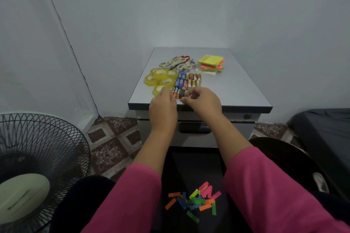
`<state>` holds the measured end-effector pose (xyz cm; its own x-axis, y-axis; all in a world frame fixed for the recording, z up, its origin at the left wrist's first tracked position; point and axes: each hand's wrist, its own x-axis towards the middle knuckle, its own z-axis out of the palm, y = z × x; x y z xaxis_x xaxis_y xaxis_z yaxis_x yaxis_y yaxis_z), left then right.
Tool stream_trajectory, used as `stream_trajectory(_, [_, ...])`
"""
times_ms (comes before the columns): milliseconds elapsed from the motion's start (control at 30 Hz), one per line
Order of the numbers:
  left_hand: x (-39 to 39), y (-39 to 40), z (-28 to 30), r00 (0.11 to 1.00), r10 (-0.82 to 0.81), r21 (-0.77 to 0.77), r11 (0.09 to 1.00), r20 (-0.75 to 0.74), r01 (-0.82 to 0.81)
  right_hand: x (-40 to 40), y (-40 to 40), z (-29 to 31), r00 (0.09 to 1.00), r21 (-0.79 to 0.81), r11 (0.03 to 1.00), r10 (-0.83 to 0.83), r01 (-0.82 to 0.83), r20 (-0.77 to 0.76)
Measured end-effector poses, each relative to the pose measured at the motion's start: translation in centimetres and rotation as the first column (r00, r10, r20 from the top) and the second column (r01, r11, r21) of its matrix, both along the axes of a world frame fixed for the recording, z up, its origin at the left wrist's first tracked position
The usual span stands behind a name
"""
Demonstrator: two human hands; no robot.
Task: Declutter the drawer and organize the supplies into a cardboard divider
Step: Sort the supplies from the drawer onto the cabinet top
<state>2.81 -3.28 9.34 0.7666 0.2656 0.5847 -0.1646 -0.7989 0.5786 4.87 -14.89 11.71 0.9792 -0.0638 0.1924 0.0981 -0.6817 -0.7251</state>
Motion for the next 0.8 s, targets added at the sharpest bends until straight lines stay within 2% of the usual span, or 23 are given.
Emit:
stream_trajectory(567, [-0.4, 0.2, -0.1, 1.000, -0.017, 0.002, 1.000, 0.025, 0.017, -0.4, 0.0, -0.3, 0.999, 0.009, 1.000, -0.005, 0.005, 0.053])
stream_trajectory(800, [-1.2, 0.3, -0.1, 0.997, -0.075, -0.094, 0.993, -0.025, 0.072, -1.8, -0.2, -1.7, 0.982, 0.061, 0.998, -0.022, 0.010, 0.189])
